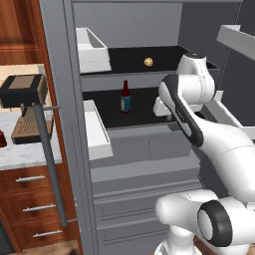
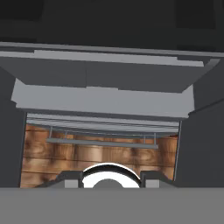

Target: Place the condiment bottle and condiment bottle from the counter to the top shelf of the fridge. If the existing items in the fridge are on the top shelf, move them to other shelves.

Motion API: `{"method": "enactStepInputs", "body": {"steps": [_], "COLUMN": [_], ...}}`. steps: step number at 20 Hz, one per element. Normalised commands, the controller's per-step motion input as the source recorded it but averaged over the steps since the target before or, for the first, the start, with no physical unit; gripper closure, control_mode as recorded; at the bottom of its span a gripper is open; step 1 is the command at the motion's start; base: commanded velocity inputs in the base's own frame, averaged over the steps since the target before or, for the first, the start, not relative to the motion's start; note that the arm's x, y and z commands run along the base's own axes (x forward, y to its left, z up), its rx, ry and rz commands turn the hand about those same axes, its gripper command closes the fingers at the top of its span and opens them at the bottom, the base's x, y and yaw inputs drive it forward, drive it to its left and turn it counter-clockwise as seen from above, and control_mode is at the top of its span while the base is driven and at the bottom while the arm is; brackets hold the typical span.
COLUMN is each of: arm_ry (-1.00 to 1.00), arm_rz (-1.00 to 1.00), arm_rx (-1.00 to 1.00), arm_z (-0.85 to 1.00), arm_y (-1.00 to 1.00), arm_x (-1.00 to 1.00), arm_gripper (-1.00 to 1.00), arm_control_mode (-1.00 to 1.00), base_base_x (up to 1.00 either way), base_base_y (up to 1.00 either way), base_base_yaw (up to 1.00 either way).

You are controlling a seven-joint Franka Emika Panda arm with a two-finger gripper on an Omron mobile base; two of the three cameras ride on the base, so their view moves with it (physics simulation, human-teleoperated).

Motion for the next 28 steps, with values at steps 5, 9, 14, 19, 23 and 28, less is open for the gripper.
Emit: {"method": "enactStepInputs", "body": {"steps": [5, 9, 14, 19, 23, 28], "arm_ry": [0.0, -0.33, -0.41, -0.31, -0.13, 0.0], "arm_rz": [0.0, 0.0, 0.0, -0.07, -0.11, -0.11], "arm_rx": [0.0, 0.07, 0.12, 0.11, 0.05, 0.02], "arm_z": [0.0, 0.36, 0.65, 0.83, 0.71, 0.42], "arm_y": [0.0, -0.01, -0.04, 0.0, 0.0, 0.0], "arm_x": [-0.01, -0.37, -0.34, -0.08, 0.03, 0.41], "arm_gripper": [-1.0, -1.0, -1.0, -1.0, -1.0, -1.0], "arm_control_mode": [-1.0, -1.0, -1.0, -1.0, -1.0, -1.0], "base_base_x": [0.0, 0.0, 0.0, 0.0, 0.0, 0.0], "base_base_y": [0.0, 0.0, 0.0, 0.0, 0.0, 0.0], "base_base_yaw": [0.0, 0.0, 0.0, 0.0, 0.0, 0.0]}}
